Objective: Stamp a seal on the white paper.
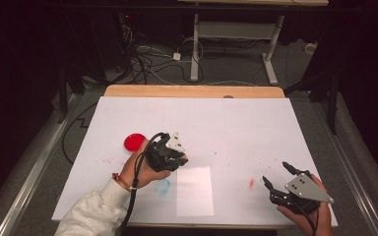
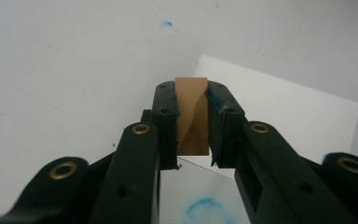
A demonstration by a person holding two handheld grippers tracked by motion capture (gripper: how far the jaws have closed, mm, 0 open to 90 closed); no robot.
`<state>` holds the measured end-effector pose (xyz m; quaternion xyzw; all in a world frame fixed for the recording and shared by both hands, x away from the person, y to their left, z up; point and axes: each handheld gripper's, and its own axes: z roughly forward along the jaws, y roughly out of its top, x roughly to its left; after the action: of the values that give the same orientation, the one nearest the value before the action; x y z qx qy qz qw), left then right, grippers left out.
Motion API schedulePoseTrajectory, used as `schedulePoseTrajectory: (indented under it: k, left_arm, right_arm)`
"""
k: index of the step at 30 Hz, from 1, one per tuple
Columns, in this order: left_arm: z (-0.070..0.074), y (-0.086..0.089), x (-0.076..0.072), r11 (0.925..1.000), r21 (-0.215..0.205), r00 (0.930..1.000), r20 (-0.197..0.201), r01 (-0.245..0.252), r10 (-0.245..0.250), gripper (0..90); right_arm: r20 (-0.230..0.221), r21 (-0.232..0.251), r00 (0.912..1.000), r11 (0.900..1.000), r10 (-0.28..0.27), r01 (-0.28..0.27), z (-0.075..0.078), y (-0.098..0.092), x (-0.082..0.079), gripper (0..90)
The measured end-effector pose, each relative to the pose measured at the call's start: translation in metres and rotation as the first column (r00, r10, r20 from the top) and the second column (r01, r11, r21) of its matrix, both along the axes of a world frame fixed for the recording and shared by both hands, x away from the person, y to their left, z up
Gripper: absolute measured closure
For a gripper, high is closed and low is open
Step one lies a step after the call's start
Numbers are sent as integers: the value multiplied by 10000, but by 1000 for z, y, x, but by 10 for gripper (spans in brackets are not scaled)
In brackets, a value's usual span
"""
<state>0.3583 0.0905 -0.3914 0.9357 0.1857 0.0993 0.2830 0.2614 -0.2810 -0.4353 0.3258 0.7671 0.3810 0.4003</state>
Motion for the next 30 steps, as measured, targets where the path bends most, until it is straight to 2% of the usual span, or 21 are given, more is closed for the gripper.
schedulePoseTrajectory:
  k: [6, 15, 17, 19, 26, 30]
  left_arm:
    - [-9, -9, -6, 9991, 204, 9992, -106, 384, -382, 739]
    - [-19, -15, -17, 9963, 158, 9961, -292, 839, -834, 738]
    - [-22, -16, -19, 9954, 33, 9944, -452, 953, -951, 738]
    - [-26, -18, -22, 9943, 158, 9934, -466, 1052, -1044, 738]
    - [-30, -23, -27, 9912, 119, 9893, -641, 1321, -1311, 739]
    - [-35, -28, -29, 9878, 276, 9855, -779, 1531, -1505, 738]
  right_arm:
    - [-87, -107, 10000, 9999, 28, -29, -1, 0, 1, 274]
    - [-132, -222, 9999, 9998, 19, -22, -2, 1, 1, 274]
    - [-147, -221, 9999, 9998, 16, -19, -2, 1, 1, 274]
    - [-158, -255, 9999, 9997, 20, -24, -2, 1, 1, 274]
    - [-238, -358, 9997, 9994, 11, -20, -4, 2, 2, 274]
    - [-246, -378, 9997, 9993, 39, -49, -4, 2, 2, 274]
